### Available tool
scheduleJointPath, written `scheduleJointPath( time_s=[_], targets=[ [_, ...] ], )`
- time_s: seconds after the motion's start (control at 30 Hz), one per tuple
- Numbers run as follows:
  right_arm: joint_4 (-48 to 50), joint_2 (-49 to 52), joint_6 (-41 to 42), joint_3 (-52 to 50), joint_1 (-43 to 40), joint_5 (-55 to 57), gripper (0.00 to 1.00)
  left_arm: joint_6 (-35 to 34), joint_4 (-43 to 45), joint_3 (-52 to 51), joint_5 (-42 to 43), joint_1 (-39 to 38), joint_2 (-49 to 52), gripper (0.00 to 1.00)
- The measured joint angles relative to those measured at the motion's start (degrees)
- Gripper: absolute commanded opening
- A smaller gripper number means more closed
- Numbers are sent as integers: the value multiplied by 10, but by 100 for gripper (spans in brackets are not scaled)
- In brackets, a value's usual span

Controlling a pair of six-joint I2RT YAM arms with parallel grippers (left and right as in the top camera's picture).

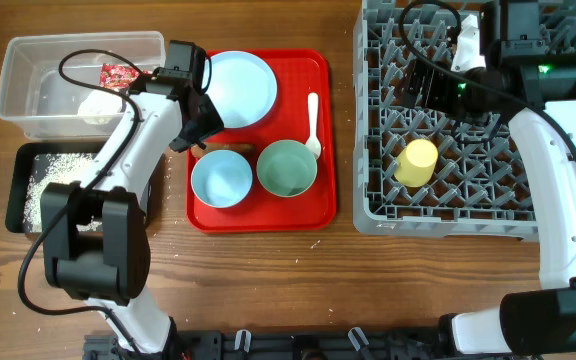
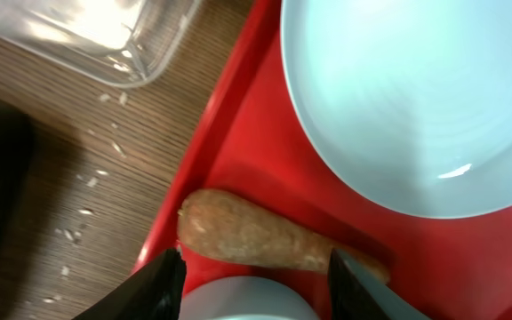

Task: Sort waste into correct bins and load items into the dishwasher rack
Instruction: 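Grasp the brown carrot scrap on the red tray with the left gripper, then move the carrot scrap onto the black tray and release it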

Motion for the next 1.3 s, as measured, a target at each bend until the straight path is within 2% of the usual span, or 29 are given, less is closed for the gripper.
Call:
scheduleJointPath(
  time_s=[0.27, 0.57, 0.6, 0.67, 0.8, 0.93, 1.03, 1.17, 1.23, 1.3],
  targets=[
    [0, 0, 0, 0, 0, 0, 100, -99, -7, 0, -1, -14, 58, 60],
    [-10, 0, 7, 0, 0, 0, 100, -116, -4, -5, -1, -16, 65, 69],
    [-10, 0, 8, 0, 0, 0, 100, -116, 3, -12, -1, -18, 65, 68],
    [-11, 0, 11, 0, 0, 0, 100, -116, 21, -30, 0, -28, 65, 52],
    [-11, 0, 11, 0, 0, 0, 100, -122, 37, -38, 0, -37, 66, 6],
    [-11, 0, 15, 0, 0, 0, 100, -121, 39, -37, 0, -37, 65, 4],
    [-9, 0, 15, 0, 0, 0, 100, -89, 14, -21, 0, -35, 64, 4],
    [0, 0, 15, 0, 0, -1, 100, -49, -76, 71, -2, -33, 40, 4],
    [3, 0, 16, 0, 0, -4, 100, -35, -125, 127, -19, -17, -17, 4],
    [6, 0, 20, 0, 0, -4, 100, -33, -167, 141, -30, 16, -65, 4]
  ],
)
